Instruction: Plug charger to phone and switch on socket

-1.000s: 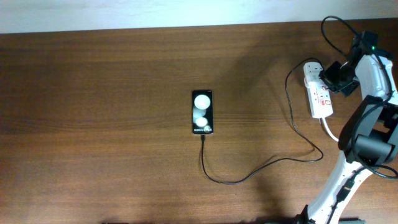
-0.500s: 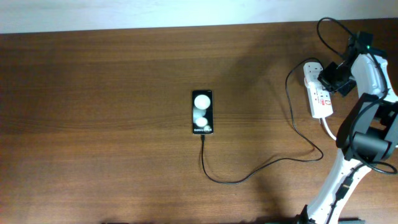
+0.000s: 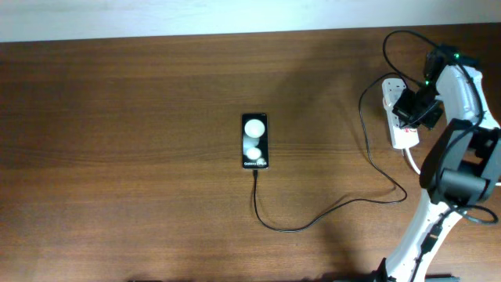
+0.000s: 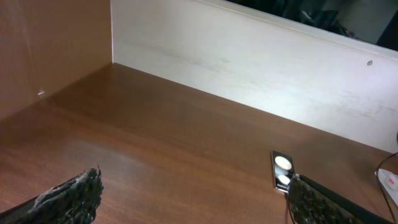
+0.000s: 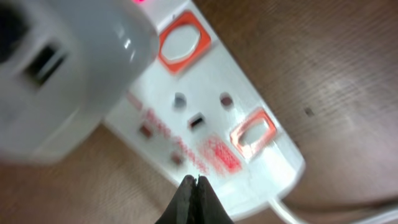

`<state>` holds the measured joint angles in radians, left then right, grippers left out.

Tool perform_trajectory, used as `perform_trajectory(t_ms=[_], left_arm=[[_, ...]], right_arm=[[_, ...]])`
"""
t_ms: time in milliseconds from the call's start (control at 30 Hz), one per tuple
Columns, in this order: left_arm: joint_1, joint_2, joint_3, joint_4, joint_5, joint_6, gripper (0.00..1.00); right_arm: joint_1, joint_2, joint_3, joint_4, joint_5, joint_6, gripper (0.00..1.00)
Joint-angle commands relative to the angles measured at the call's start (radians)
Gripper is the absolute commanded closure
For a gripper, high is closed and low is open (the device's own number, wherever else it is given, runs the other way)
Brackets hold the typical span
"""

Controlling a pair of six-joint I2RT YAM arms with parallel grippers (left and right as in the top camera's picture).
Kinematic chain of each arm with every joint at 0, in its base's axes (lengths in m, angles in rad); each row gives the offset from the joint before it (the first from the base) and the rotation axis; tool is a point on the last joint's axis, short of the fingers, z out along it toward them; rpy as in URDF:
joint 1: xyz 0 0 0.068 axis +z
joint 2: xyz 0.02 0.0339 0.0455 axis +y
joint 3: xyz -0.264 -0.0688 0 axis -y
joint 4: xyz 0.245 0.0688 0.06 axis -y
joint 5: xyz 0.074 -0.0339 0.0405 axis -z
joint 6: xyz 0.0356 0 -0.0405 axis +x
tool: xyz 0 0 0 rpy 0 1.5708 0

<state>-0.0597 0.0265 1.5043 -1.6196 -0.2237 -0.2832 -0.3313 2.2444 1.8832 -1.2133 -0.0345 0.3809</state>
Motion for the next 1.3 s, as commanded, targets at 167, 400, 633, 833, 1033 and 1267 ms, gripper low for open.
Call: perform_trajectory(t_ms=[167, 400, 633, 833, 1033, 1267], left_arm=[[-0.005, -0.011, 0.001, 0.001, 0.0, 0.008, 0.01], [0.003, -0.011, 0.001, 0.0, 0.0, 0.008, 0.01], [0.003, -0.011, 0.001, 0.0, 0.0, 0.008, 0.01], [0.003, -0.019, 0.004, -0.068, 0.0, 0.009, 0.01], [0.004, -0.019, 0.005, -0.068, 0.0, 0.008, 0.01], [0.003, -0.019, -0.021, 0.049, 0.0, 0.008, 0.01]], right_arm=[[0.061, -0.344, 0.001, -0.115, -0.014, -0.011, 0.96], [0.243, -0.511, 0.0, -0.208, 0.013, -0.011, 0.96], [0.319, -0.688, -0.019, -0.321, 0.021, -0.037, 0.96], [0.365, -0.854, -0.204, -0.315, 0.056, -0.037, 0.96], [0.364, -1.111, -0.481, -0.219, 0.092, -0.037, 0.96], [0.364, -1.206, -0.488, -0.225, 0.092, -0.037, 0.96]])
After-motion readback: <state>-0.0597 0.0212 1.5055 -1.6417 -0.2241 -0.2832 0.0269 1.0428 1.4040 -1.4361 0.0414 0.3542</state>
